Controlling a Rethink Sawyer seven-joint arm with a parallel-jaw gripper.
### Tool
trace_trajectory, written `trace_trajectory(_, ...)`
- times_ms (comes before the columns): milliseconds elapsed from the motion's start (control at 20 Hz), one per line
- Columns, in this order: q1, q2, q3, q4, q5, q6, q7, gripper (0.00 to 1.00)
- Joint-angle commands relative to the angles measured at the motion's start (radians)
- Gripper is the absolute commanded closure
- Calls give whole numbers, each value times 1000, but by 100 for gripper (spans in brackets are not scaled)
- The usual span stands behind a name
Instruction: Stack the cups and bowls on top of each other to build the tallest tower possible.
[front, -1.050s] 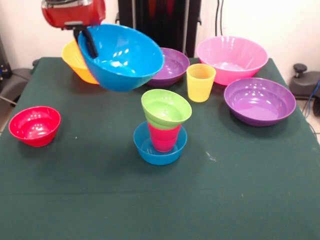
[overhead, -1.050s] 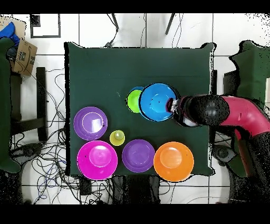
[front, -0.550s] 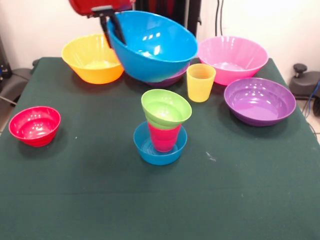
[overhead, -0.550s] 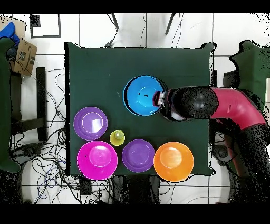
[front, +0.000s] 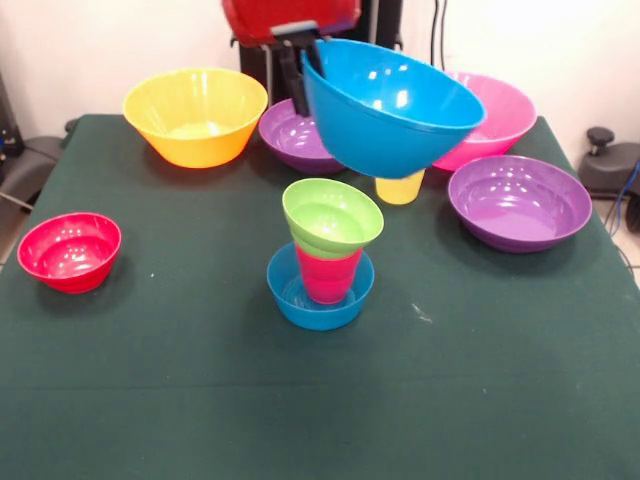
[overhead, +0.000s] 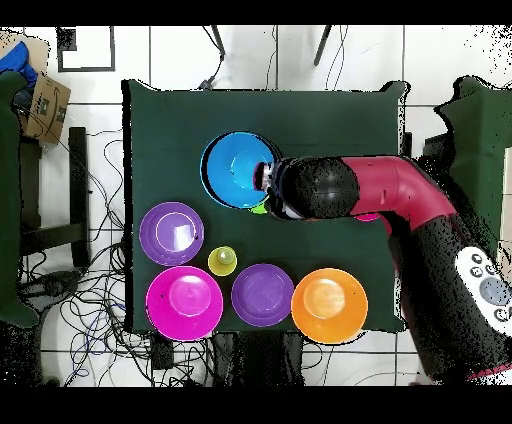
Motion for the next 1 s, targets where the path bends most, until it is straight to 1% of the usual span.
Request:
trace_trajectory(50, 83, 0, -140, 77, -82, -78, 123, 100)
trace_trajectory(150, 107, 7, -178, 68, -101, -89, 132, 100)
trace_trajectory(350, 139, 11, -227, 42, -123, -94, 115, 100)
trace_trajectory(600, 160, 16, -256, 20, -133, -99, 88, 100)
trace_trajectory(700, 168, 23, -270, 6, -145, -89, 76, 100)
trace_trajectory(800, 185, 27, -296, -9, -171, -85, 79, 100)
trace_trajectory(1000, 206, 44, -326, -8, -198, -126, 90, 100)
